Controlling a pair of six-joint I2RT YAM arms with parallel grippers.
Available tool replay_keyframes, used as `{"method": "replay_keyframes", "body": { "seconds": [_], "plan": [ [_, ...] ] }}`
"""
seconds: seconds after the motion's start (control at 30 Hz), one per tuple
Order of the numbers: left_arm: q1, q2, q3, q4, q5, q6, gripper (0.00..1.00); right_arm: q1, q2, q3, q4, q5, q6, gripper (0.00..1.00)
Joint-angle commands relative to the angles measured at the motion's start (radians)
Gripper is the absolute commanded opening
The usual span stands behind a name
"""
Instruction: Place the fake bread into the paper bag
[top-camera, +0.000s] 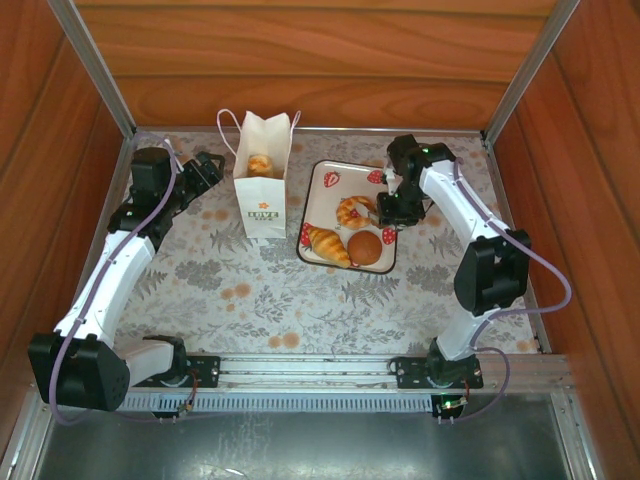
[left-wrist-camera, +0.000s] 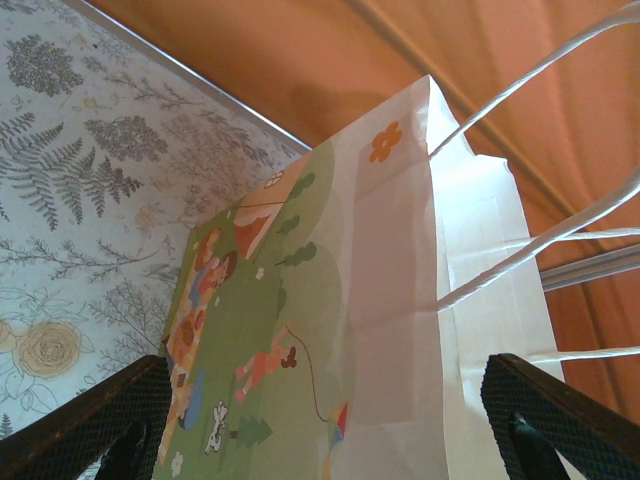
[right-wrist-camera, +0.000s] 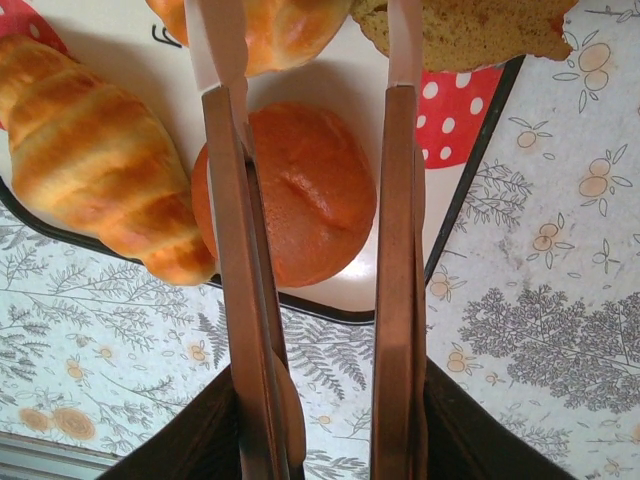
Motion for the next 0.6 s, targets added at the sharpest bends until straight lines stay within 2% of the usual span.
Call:
{"method": "replay_keyframes", "body": {
  "seconds": [0.0,0.27,0.57],
  "plan": [
    [0.009,-0.021,-0.009,-0.001,-0.006,0.001,0.86,0.016,0.016,0.032,-0.044,0.015,-0.022,0.40],
    [0.011,-0.026,-0.015,-0.002,-0.007,0.002,0.86,0.033,0.045,0.064,-0.060,0.034,-0.027,0.36],
    [0.011,-0.042,-0.017,-0.005,-0.007,0.001,0.86,0.043,0.009,0.092,-0.060,0.079,-0.020,0.24]
  ]
}}
